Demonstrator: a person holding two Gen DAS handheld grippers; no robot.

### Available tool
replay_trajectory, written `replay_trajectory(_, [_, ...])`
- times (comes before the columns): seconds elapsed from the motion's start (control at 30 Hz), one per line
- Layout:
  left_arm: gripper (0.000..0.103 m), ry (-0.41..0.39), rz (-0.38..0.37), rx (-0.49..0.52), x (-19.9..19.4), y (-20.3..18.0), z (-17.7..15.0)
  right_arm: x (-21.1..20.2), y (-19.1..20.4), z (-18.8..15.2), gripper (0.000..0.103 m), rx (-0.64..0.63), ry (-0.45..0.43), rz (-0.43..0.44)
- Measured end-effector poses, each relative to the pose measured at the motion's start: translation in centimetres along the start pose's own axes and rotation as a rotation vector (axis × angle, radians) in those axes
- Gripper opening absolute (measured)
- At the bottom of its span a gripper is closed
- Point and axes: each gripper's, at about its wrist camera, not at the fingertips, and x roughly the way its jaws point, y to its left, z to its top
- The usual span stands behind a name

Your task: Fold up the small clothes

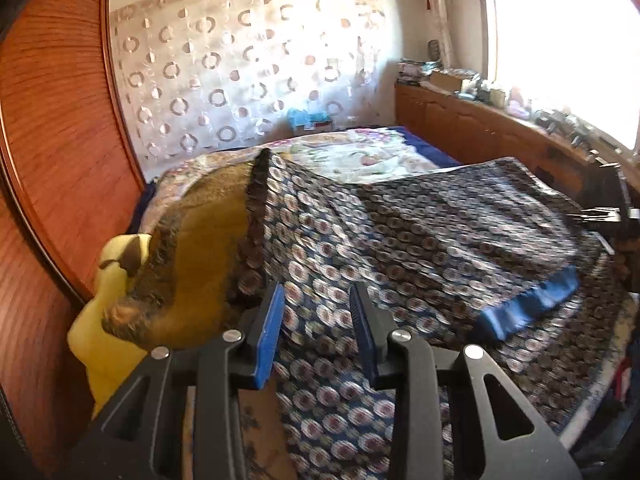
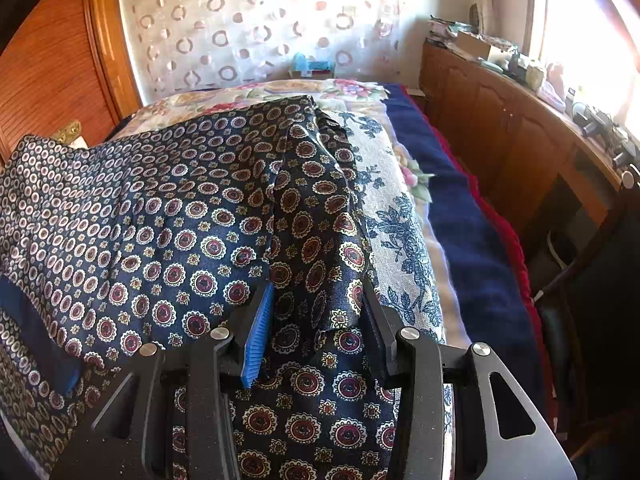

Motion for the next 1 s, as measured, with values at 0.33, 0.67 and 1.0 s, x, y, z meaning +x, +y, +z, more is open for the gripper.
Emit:
replay_trajectory(0.33, [0.032,0.054,0.094,0.02,3.6,1.5,1.5,0.0,0.0,0.0,0.042,0.002,0.0,0.002])
replay_trajectory(0.67, [0.0,0.06,0.051,0.017,3.6,1.1,2.0,0.0,0.0,0.0,0.042,0.001,0.0,0.004])
replay_trajectory(1.0, [0.0,-0.013,-0.093,-0.006,0.7,-0.9,2.9,-0.1,0.3,0.0,0.041,-0.008,-0.002,-0.008])
